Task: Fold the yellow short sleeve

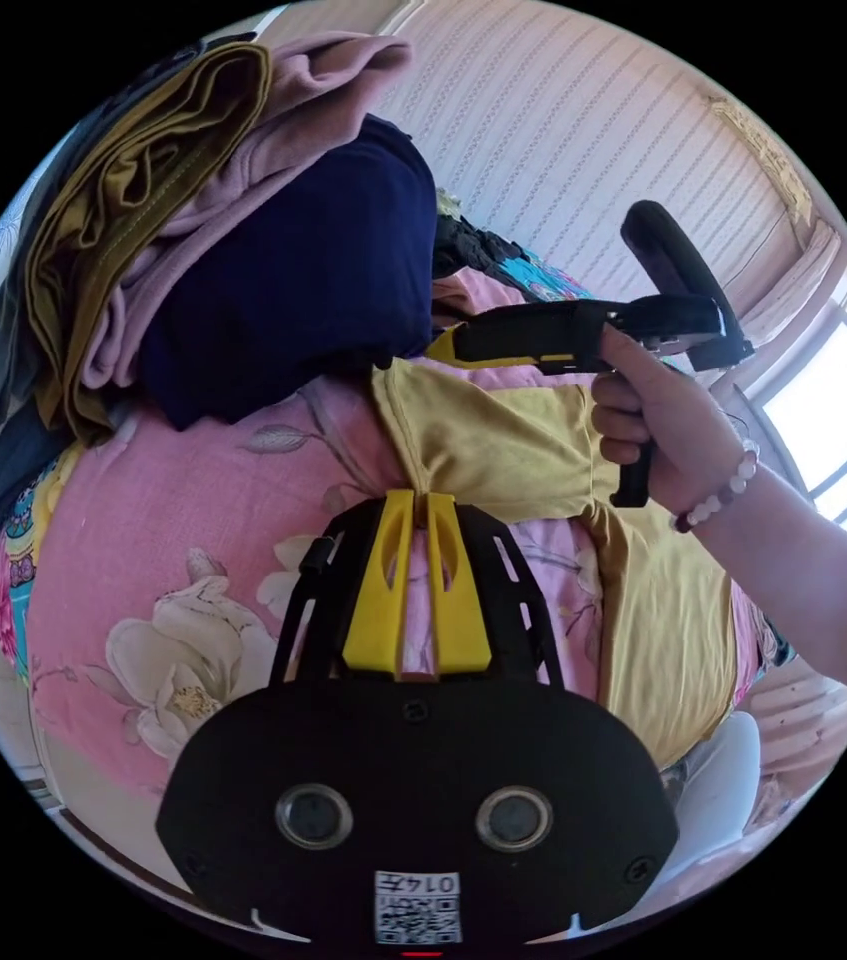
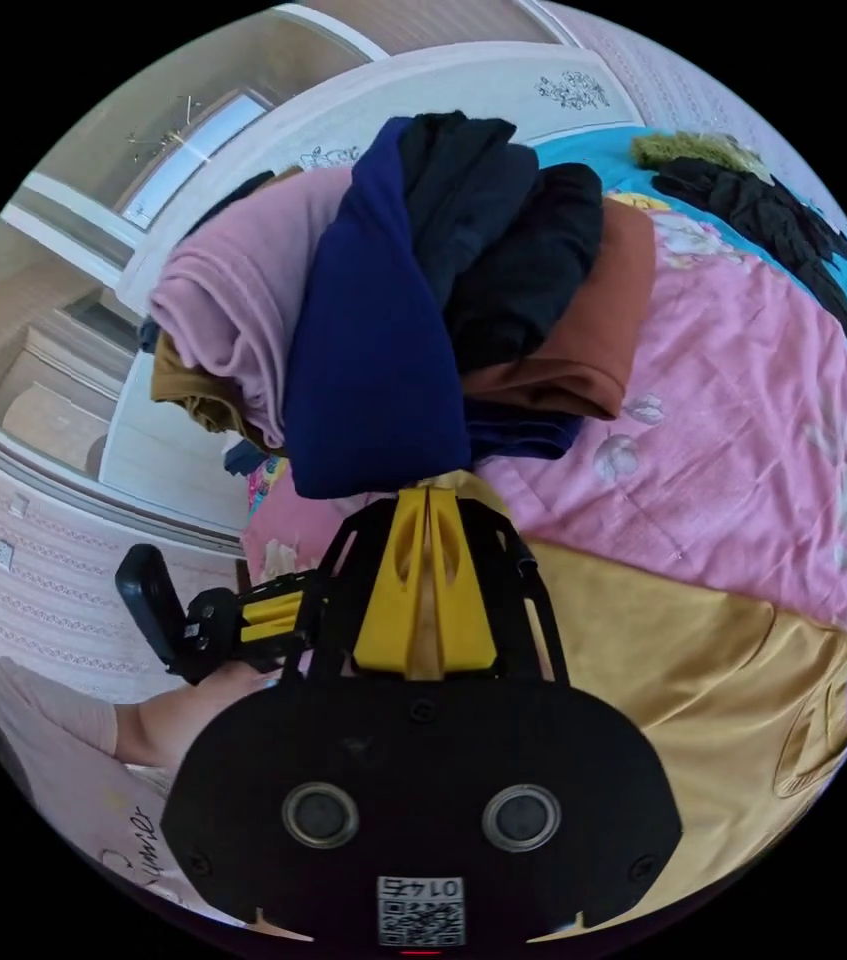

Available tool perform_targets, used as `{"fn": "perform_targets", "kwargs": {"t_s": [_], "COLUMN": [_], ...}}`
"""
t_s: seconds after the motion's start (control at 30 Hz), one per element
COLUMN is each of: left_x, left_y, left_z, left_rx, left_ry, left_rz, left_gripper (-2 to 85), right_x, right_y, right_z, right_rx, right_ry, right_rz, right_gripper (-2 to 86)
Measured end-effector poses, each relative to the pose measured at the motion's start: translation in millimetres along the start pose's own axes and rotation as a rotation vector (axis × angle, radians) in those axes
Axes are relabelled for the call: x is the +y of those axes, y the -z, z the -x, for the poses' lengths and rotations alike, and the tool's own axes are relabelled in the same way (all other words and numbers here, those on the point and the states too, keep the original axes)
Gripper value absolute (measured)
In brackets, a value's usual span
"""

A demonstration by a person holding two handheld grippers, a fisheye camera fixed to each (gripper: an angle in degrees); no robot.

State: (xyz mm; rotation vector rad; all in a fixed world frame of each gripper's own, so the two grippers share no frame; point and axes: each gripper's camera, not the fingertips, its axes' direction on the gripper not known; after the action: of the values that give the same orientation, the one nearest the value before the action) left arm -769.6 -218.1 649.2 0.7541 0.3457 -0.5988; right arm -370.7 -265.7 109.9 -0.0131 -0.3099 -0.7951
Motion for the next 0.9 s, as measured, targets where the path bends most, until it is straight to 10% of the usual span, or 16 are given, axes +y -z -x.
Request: {"fn": "perform_targets", "kwargs": {"t_s": [0.2, 0.63, 0.9], "left_x": [6, 6, 6], "left_y": [4, -2, 24], "left_z": [-22, -57, -123], "left_rx": [-0.009, -0.056, -0.187], "left_ry": [-0.076, -0.078, -0.289], "left_rz": [-0.012, 0.023, -0.097], "left_gripper": [-0.5, -0.3, -0.4], "right_x": [39, 3, 76], "right_y": [64, -90, 4], "right_z": [-34, 17, -53], "right_rx": [-0.056, 0.169, -0.038], "right_ry": [-0.081, 0.117, 0.022], "right_rz": [-0.145, 0.234, -0.075], "right_gripper": [0.2, 7.7, 0.8]}}
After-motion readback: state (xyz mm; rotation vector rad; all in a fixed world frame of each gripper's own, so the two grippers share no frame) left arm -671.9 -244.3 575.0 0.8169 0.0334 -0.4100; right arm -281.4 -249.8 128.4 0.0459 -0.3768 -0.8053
